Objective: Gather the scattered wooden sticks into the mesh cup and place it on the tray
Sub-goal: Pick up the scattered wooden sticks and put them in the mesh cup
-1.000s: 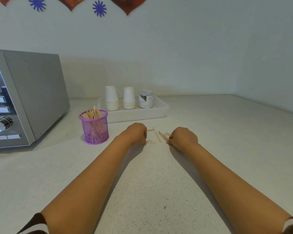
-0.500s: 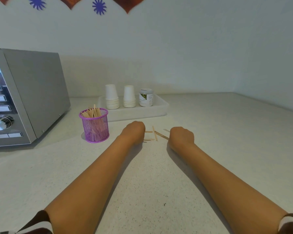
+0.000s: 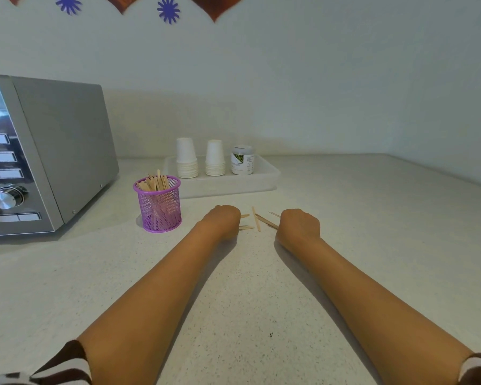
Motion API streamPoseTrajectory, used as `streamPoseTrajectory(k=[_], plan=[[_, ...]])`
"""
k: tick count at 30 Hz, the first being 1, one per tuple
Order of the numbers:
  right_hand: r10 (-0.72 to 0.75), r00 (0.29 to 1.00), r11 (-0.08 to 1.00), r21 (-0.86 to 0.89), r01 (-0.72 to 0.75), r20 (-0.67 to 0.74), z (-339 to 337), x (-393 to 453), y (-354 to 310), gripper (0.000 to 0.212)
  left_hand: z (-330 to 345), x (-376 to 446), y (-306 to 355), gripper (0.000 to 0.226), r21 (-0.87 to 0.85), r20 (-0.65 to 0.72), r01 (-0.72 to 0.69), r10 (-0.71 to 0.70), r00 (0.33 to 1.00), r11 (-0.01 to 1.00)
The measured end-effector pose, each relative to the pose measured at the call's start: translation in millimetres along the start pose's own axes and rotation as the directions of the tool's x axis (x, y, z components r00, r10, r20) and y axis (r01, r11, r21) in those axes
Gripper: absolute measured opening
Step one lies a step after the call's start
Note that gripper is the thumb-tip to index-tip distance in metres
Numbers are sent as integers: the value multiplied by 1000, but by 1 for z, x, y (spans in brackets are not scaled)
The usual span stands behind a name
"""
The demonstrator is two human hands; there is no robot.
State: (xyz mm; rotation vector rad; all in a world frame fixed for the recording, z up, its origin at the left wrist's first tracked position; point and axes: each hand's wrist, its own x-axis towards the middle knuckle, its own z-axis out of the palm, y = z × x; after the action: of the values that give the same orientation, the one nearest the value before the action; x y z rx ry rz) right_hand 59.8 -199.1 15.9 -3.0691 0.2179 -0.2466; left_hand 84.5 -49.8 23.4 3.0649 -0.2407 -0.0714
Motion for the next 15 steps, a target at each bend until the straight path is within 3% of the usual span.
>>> streamPoseTrajectory(k=[3,10,15], plan=[[-11,1000,1000,0,11,-2,2,1,0,9,2,0,-1,24,26,-8,-10,10,1000,1000],[-29,1000,1000,4,29,-4,6,4,0,16,1,-2,-2,25,59,-17,-48,49,999,997],[-26,1000,1000,-4,26,-13,4,3,-1,11,-1,-4,0,8,61,-8,-47,47,999,997]])
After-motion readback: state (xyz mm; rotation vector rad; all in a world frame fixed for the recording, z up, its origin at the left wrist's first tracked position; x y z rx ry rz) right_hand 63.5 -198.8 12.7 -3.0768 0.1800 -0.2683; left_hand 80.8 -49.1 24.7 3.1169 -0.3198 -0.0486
